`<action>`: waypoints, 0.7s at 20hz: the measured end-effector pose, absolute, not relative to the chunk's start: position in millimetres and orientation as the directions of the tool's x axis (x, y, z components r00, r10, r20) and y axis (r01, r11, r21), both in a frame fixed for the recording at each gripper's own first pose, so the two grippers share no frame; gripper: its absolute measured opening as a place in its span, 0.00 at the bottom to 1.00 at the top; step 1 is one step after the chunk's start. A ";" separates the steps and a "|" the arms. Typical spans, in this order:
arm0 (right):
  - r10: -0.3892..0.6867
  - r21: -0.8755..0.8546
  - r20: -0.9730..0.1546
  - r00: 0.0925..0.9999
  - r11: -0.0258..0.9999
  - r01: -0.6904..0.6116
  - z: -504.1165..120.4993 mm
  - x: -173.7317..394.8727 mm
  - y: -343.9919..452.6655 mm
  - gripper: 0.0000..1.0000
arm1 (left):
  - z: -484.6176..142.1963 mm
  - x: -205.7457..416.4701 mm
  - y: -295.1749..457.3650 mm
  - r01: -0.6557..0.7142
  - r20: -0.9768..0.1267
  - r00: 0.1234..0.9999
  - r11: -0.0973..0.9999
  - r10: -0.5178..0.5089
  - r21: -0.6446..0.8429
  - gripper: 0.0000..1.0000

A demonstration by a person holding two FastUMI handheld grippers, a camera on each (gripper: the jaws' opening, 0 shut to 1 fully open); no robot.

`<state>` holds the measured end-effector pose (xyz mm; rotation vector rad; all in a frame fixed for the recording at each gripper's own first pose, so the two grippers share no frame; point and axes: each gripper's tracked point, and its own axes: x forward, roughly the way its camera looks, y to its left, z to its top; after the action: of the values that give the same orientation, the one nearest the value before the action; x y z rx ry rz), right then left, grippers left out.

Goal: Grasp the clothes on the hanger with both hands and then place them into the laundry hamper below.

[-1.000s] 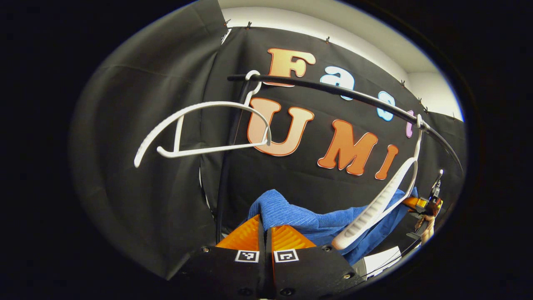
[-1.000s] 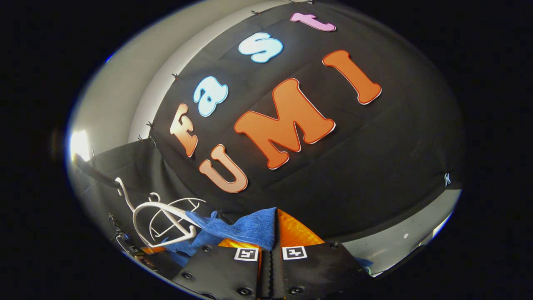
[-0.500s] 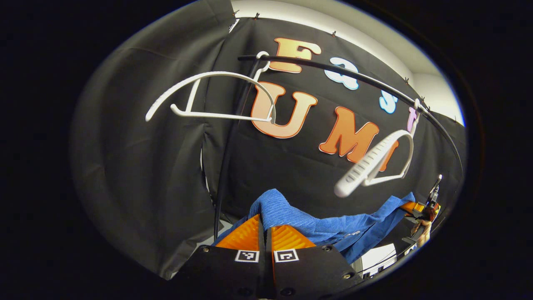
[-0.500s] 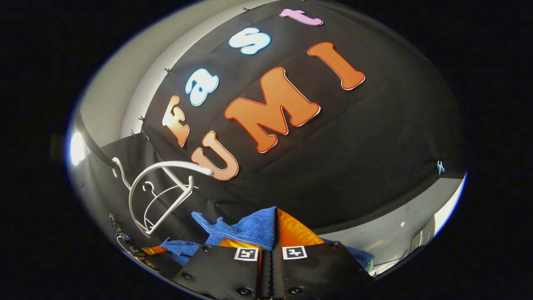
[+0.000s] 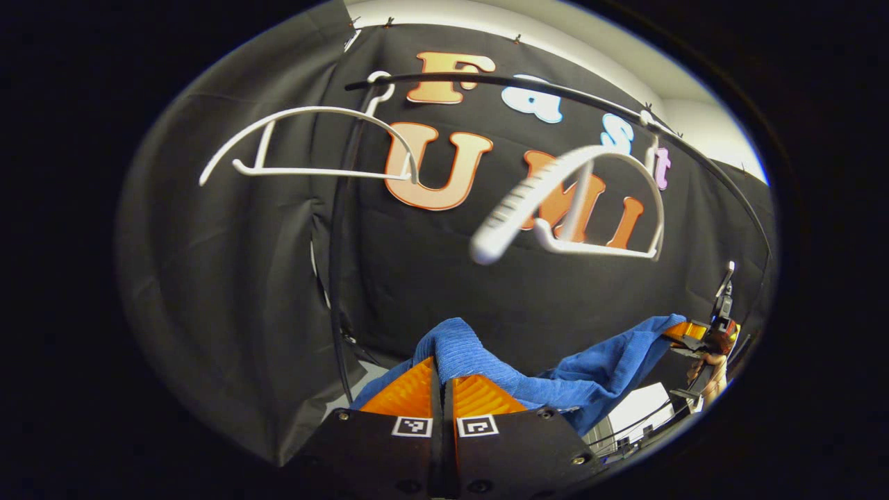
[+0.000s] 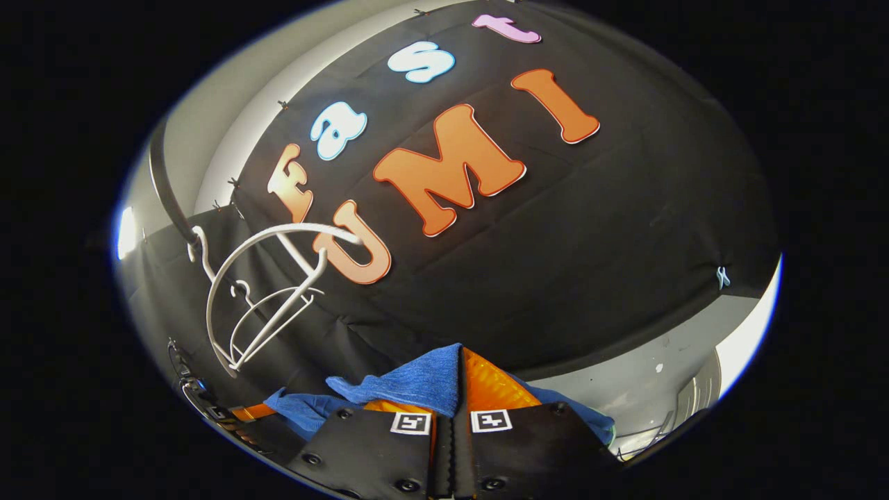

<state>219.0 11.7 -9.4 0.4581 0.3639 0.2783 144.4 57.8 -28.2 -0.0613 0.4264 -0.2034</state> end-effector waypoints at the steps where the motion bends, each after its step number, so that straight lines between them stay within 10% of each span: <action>1: 0.340 0.473 -0.280 0.898 0.862 -0.179 -11.2 215.1 14.6 0.08 | -30.1 143.5 49.3 0.196 -0.407 0.886 0.975 -0.222 -0.106 0.00; 14: 0.311 0.422 -0.319 0.895 0.892 -0.160 -50.5 177.5 33.3 0.08 | -73.8 120.3 -50.9 0.295 -0.454 0.823 0.940 -0.342 -0.172 0.00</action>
<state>177.5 33.3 -50.5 0.3986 0.3911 0.2510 120.3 -50.9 -73.8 -0.0958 0.5010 -0.3394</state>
